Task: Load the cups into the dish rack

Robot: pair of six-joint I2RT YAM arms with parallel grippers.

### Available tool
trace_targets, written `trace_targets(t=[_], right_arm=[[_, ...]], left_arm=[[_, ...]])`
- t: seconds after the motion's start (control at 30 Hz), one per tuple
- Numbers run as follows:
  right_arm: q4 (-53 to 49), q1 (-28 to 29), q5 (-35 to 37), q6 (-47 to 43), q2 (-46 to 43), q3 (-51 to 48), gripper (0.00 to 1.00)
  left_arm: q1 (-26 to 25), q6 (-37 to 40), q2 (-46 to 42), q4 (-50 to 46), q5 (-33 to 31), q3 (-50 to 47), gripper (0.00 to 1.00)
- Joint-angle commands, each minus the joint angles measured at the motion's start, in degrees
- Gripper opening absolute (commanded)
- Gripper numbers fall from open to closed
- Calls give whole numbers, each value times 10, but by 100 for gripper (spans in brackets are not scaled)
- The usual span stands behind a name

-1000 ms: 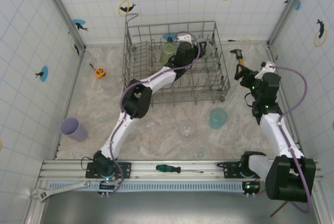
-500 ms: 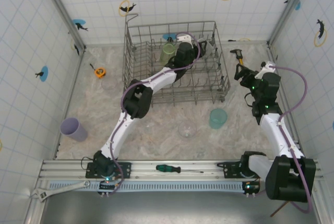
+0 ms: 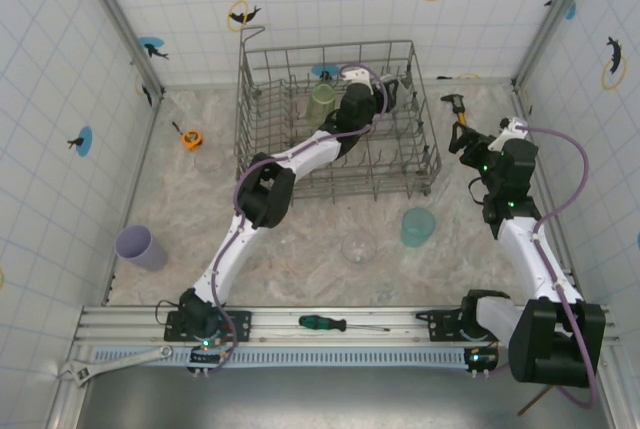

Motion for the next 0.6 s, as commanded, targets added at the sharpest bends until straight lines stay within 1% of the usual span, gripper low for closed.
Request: trace_targets(t=[0.0,0.07,0.1,0.17,0.23,0.3,0.33,0.4,0.5,0.57], right_arm=[[27,2,0,1,-2,-13,100],[27,3,0,1,-1,-13,100],[27,3,0,1,-2,-13,100],[27,3,0,2,-1,-12,100],[27,3,-1,2,-2,-12,100],[26,3,-2,3,-2,-11,100],[26,4,-3,3,-2,-10,100],[23,3,-3,2,-1,-9,100],[24,3,-4,2,-1,-6,100],[22,3,-4,3,-1,-4,100]], left_arm=[[-36,23,28,-14,38,11,9],[-40,39,27,-20,32,11,13],[-41,45,26,-25,27,11,18],[-42,52,23,-29,21,7,35],[-42,57,18,-29,18,0,45],[-42,57,6,-20,18,-15,57],[-42,55,-2,-15,18,-22,60],[-42,47,-20,11,20,-46,71],[-42,42,-35,25,18,-56,83],[-42,42,-41,27,18,-56,87]])
